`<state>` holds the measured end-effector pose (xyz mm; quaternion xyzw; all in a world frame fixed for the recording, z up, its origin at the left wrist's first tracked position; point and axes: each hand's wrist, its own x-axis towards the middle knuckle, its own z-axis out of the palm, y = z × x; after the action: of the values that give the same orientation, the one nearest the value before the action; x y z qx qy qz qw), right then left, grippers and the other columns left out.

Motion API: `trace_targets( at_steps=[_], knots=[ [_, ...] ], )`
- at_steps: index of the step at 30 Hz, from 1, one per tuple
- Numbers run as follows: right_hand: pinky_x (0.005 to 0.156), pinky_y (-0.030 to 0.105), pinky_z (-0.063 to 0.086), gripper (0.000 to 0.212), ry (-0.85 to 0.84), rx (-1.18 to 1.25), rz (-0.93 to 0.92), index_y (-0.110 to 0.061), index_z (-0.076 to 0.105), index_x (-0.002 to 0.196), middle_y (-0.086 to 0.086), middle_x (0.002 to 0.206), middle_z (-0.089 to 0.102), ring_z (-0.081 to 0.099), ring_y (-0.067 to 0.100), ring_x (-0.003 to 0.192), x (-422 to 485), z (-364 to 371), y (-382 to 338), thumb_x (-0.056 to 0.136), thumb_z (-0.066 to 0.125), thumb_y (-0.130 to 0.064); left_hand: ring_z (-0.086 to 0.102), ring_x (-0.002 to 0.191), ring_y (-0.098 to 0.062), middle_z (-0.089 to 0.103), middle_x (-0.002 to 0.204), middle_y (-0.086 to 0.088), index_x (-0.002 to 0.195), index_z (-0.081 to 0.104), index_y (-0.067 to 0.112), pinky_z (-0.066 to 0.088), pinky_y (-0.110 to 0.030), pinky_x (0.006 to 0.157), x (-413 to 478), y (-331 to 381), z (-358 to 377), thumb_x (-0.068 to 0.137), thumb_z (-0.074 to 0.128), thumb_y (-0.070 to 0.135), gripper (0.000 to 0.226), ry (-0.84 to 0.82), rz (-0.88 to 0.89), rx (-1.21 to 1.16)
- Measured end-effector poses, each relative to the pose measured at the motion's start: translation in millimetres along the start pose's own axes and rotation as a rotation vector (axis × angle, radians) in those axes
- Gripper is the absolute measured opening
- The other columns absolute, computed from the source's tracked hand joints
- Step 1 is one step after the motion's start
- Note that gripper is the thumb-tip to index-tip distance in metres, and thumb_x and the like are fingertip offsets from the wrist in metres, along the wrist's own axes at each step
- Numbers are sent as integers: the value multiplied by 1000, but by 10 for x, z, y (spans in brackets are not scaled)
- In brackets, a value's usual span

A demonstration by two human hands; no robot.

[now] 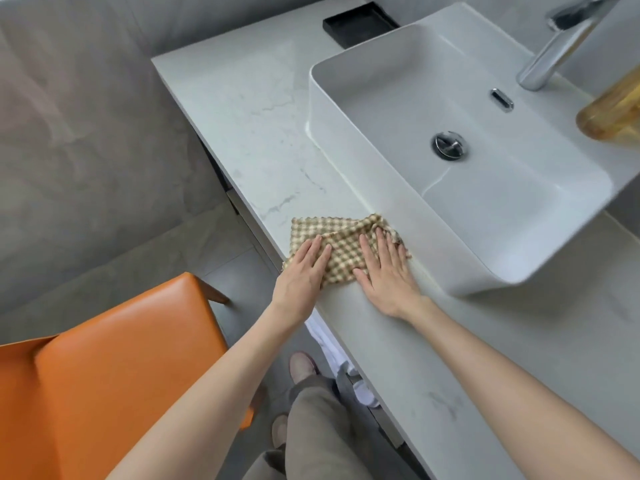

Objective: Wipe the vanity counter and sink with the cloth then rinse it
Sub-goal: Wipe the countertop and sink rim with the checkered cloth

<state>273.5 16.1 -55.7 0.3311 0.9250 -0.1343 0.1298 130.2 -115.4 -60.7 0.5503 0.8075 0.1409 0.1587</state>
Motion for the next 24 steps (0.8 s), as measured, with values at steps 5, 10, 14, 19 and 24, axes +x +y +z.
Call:
trace_targets(
  at_steps=[5, 10, 14, 19, 24],
  knots=[
    [118, 41, -14, 75, 9, -11, -55, -19, -9, 152, 13, 158, -19, -21, 25, 145, 504, -150, -210, 90, 7, -57, 9, 147, -20, 9, 159, -4, 149, 17, 16, 27, -29, 113, 331, -455, -187, 94, 46, 2, 63, 30, 13, 25],
    [119, 40, -12, 67, -23, 53, -102, -20, -4, 153, 12, 159, -15, -17, 24, 146, 1331, -441, -553, 99, 30, -43, 26, 142, -23, 23, 156, -5, 146, 28, 14, 43, -32, 100, 785, -948, -561, 91, 52, 2, 62, 49, -48, 89],
    [119, 39, -6, 68, -99, 113, -97, -20, 2, 153, 12, 160, -12, -11, 25, 148, 1800, -769, -801, 96, 38, -32, 50, 122, -34, 47, 142, -11, 134, 51, 11, 42, -43, 100, 1032, -1203, -931, 93, 53, 16, 41, 109, -34, 65],
    [117, 42, -8, 83, 63, 277, 99, -6, -5, 151, 25, 156, -13, -14, 35, 145, 1648, -758, -1170, 95, 36, -51, 31, 137, -23, 37, 150, -1, 141, 41, 19, 27, -37, 112, 899, -1532, -1238, 98, 39, 20, 42, 253, -375, -215],
    [115, 51, -16, 124, 75, 192, 250, 0, -18, 147, 34, 148, -25, -27, 43, 139, 1853, -425, -1487, 72, 26, -88, 26, 141, -16, 29, 154, 2, 147, 28, 22, 23, -34, 115, 986, -1765, -1334, 99, 39, 30, 50, 176, -543, -382]
  ],
)
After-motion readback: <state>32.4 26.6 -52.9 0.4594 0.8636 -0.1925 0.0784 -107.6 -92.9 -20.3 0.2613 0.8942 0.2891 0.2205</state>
